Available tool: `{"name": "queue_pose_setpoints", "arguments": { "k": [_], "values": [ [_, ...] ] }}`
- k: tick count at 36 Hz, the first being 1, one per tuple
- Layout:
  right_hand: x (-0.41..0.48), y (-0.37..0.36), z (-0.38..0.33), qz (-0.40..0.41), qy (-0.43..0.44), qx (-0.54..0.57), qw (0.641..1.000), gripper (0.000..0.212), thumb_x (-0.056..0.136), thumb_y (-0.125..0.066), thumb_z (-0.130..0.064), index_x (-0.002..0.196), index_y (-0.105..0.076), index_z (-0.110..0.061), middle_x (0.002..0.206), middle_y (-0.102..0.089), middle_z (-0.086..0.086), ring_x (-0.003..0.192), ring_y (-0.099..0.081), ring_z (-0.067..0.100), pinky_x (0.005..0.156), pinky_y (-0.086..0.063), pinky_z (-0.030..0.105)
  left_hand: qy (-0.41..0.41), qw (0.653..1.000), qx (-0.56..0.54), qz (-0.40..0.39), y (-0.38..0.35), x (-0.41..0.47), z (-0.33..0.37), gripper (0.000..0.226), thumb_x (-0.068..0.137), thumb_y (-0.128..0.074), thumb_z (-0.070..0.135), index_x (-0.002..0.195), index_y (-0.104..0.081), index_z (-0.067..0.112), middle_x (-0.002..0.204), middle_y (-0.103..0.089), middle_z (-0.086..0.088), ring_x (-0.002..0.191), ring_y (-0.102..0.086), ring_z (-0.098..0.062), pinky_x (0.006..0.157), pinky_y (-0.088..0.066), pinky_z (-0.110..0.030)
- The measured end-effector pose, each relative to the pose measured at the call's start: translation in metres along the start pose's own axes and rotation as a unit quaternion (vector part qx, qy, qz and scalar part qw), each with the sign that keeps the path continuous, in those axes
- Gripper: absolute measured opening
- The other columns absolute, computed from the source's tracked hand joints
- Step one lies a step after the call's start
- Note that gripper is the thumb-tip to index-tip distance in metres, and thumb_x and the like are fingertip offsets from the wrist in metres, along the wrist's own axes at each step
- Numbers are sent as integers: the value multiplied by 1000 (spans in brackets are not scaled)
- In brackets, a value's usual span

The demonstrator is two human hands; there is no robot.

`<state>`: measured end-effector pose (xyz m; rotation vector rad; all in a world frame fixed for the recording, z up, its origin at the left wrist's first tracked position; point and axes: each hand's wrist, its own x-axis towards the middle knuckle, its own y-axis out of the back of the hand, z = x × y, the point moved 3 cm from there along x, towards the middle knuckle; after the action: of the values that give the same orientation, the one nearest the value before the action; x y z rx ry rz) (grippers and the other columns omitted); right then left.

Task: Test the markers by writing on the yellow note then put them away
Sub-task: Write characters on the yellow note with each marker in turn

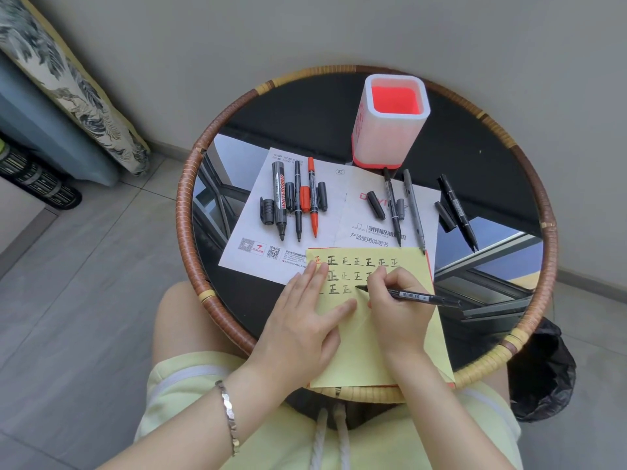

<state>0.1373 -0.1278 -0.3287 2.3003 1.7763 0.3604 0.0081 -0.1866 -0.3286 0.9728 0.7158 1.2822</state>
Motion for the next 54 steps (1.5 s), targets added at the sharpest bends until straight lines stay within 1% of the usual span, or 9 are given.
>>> {"name": "queue_pose_setpoints", "arguments": {
  "k": [12,14,18,31,36,42,45,48,54],
  "values": [
    [0,3,1,8,12,4,1000,35,76,-53,-21,46,-40,-9,47,-49,25,44,-39,11,48,-33,17,3,1000,8,-3,1,0,1,41,78,-44,25,111,-67,27,134,-47,-26,129,-41,-39,109,-21,-39],
    [0,3,1,6,16,-1,1000,35,76,-53,-21,46,-41,-8,44,-47,21,45,-39,11,48,-32,16,3,1000,7,-2,1,0,1,41,78,-44,25,111,-67,27,134,-47,-27,129,-41,-40,109,-21,-39],
    [-1,2,1,7,19,10,1000,35,73,-53,-17,43,-34,-19,37,-38,-5,43,-37,9,45,-29,11,3,1000,2,2,1,0,1,40,78,-44,24,110,-67,27,134,-48,-27,128,-42,-40,109,-22,-39],
    [-1,2,2,21,49,20,998,37,74,-52,-13,45,-32,-21,41,-43,-8,41,-37,4,46,-29,9,-1,1000,4,5,1,0,1,40,78,-44,25,110,-68,26,133,-48,-27,127,-43,-41,108,-22,-39],
    [-1,3,0,19,32,32,999,32,74,-52,-13,45,-37,-10,39,-33,-2,42,-36,7,46,-30,9,1,1000,5,3,1,0,0,40,79,-44,25,111,-67,27,134,-47,-27,128,-42,-40,109,-20,-38],
    [-1,2,-2,3,17,27,999,35,74,-54,-16,46,-40,-1,42,-43,18,44,-37,9,46,-31,11,2,1000,5,2,1,0,1,40,79,-43,25,111,-67,27,135,-47,-27,129,-41,-40,109,-20,-38],
    [-1,1,-1,1,24,28,999,39,75,-57,-9,43,-35,-16,36,-38,-7,41,-35,5,45,-29,10,1,1000,4,4,1,0,1,40,78,-43,25,110,-68,26,134,-48,-27,128,-42,-41,108,-21,-39],
    [0,2,1,2,21,24,999,49,77,-58,5,43,-32,-18,36,-39,-9,39,-34,4,46,-29,9,-1,1000,3,7,1,0,1,39,78,-44,24,109,-68,26,133,-48,-27,127,-43,-41,108,-23,-40],
    [-2,3,-1,-7,24,34,999,45,77,-58,2,44,-34,-16,37,-41,-9,39,-36,3,46,-30,8,-3,1000,5,9,1,0,1,39,79,-44,25,111,-67,26,134,-47,-27,128,-41,-41,109,-21,-39]
  ]
}}
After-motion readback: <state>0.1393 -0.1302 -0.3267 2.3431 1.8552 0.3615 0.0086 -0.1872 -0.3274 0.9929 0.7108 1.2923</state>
